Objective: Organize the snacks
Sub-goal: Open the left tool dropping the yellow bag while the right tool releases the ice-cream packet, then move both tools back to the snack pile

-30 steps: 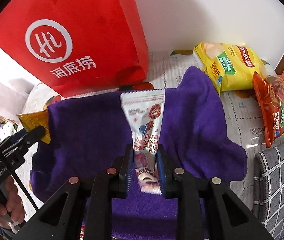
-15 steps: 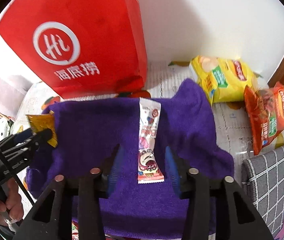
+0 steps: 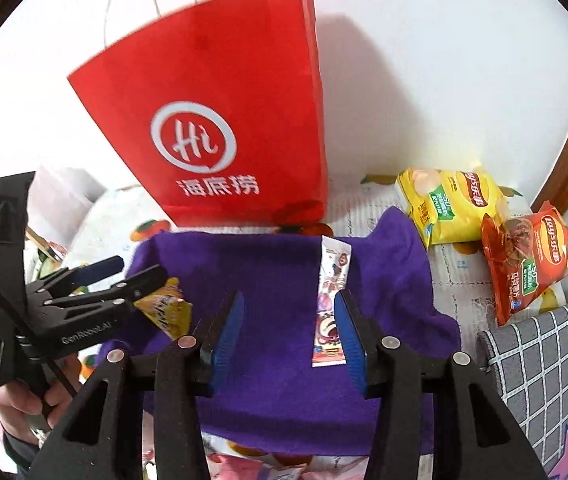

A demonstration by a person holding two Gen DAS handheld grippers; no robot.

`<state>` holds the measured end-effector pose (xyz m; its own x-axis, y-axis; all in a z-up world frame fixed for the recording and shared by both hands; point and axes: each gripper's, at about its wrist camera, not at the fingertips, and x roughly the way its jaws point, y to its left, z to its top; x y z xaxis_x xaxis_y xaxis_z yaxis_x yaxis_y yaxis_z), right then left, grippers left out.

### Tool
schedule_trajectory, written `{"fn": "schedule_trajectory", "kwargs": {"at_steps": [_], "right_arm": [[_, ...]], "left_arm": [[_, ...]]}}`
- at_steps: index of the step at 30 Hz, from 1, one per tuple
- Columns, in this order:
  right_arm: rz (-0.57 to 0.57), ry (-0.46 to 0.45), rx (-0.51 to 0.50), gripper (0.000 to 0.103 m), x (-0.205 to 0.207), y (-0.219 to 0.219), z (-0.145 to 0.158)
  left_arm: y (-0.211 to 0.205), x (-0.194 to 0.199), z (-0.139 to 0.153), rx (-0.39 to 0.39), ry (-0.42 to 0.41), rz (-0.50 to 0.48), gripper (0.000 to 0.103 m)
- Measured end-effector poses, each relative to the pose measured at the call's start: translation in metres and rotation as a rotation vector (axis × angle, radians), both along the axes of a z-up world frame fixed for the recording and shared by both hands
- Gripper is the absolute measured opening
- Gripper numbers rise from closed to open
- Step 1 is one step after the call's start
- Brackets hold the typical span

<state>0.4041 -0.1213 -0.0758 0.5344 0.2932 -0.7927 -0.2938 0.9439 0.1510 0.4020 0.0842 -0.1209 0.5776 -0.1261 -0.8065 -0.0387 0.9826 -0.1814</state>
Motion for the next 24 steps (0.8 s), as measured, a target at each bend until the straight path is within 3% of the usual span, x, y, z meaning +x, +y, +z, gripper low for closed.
{"fn": "schedule_trajectory", "kwargs": {"at_steps": [7,10,12,15,18,24], "right_arm": [[-0.069,0.017,-0.027,0.047,-0.028,-0.009,0.000],[-0.096,0.027,0.009,0.061,-0.048,-0.023,0.001],[-0.109,0.018,0.021,0.063,-0.062,-0.032,0.003],[-0.115,-0.007,-0.008,0.065,-0.086,-0.040,0.007],[-0.108,-0.032,-0.026,0.068,-0.112,-0.045,0.007],[-0.081,0.001,0.042,0.068,-0.157,-0.056,-0.008]], "left_arm": [[-0.002,-0.018,0.029,0.003,-0.056,-0.008,0.074],[-0.003,-0.034,0.046,0.039,-0.104,0.005,0.074],[-0.001,-0.047,0.052,0.035,-0.126,0.011,0.074],[0.001,-0.069,0.052,-0.005,-0.113,0.009,0.074],[0.002,-0.092,0.049,0.019,-0.093,0.017,0.074],[0.007,-0.138,0.045,0.019,-0.074,0.029,0.074]]}}
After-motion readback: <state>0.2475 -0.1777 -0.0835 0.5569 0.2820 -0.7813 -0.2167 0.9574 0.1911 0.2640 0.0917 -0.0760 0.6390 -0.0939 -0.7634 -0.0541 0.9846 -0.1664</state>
